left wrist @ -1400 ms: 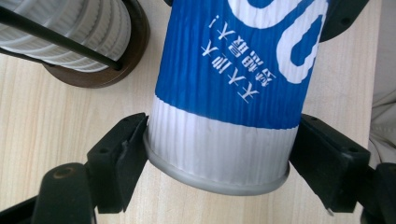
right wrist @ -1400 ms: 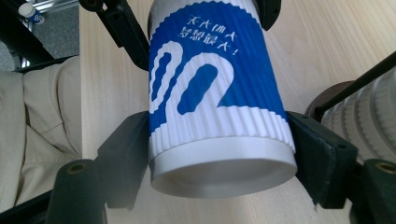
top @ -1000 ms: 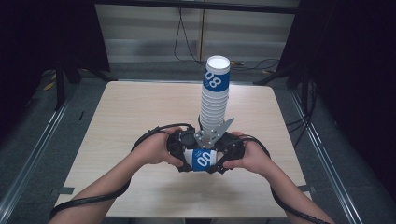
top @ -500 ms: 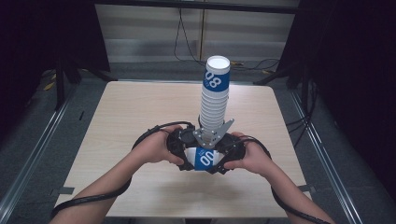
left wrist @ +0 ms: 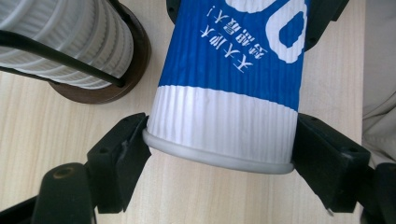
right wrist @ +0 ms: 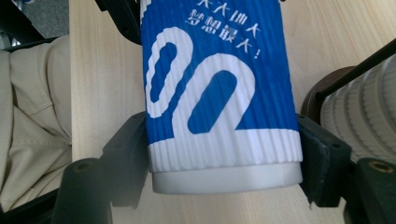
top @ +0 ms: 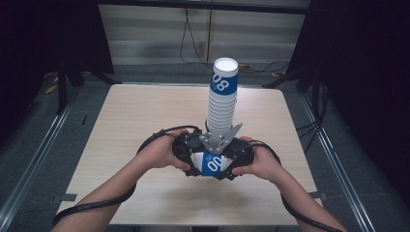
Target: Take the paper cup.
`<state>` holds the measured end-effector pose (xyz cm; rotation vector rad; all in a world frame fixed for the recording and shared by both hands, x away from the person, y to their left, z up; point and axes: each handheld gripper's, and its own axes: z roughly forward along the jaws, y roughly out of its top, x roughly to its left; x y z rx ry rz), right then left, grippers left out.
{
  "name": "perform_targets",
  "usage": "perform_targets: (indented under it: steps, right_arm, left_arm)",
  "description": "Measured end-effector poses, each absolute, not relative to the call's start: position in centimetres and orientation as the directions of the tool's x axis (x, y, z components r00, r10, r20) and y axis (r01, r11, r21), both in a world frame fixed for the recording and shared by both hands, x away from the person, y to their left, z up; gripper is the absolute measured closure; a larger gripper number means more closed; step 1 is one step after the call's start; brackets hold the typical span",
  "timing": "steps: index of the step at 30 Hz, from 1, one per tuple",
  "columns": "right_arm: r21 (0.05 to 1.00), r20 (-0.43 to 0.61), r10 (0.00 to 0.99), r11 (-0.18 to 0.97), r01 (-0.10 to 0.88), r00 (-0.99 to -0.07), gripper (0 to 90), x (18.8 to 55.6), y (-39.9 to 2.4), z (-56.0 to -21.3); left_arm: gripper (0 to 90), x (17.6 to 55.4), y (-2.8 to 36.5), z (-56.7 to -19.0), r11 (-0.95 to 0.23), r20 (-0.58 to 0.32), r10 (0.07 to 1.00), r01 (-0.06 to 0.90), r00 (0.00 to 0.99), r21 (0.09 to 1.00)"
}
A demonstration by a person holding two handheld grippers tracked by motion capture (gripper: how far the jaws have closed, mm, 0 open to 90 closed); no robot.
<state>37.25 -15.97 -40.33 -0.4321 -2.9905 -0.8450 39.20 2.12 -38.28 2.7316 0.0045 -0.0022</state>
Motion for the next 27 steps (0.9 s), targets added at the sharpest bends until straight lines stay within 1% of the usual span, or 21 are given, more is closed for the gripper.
perform_targets:
  steps: [3,5,9,19,24,27]
  right_arm:
    - [0.516,0.075,0.259,0.816,0.260,-0.963,26.6,37.28,-15.81,-40.43]
    - [0.511,0.057,0.252,0.824,0.245,-0.966,28.3,37.23,-15.68,-40.48]
    - [0.510,0.056,0.238,0.828,0.233,-0.970,28.8,37.32,-15.67,-40.45]
    - [0.485,0.077,0.254,0.835,0.259,-0.964,28.5,37.33,-15.61,-40.75]
    - [0.485,0.077,0.259,0.834,0.263,-0.963,28.9,37.30,-15.66,-40.87]
    - [0.501,0.070,0.260,0.826,0.260,-0.963,29.2,37.29,-15.87,-40.86]
  left_arm:
    - [21.8,39.29,2.10,-38.18,-0.916,-0.009,0.000,0.004,1.000,0.402]
    - [21.8,39.27,2.07,-38.16,-0.917,-0.005,-0.001,0.001,1.000,0.399]
    - [21.8,39.28,2.11,-38.11,-0.914,-0.010,0.001,0.005,1.000,0.407]
    - [21.6,39.20,1.81,-38.08,-0.918,0.003,-0.013,-0.013,1.000,0.396]
    - [21.3,39.23,1.86,-38.02,-0.914,0.002,-0.013,-0.013,1.000,0.406]
    - [19.9,39.24,2.06,-38.09,-0.898,0.007,-0.007,-0.010,1.000,0.440]
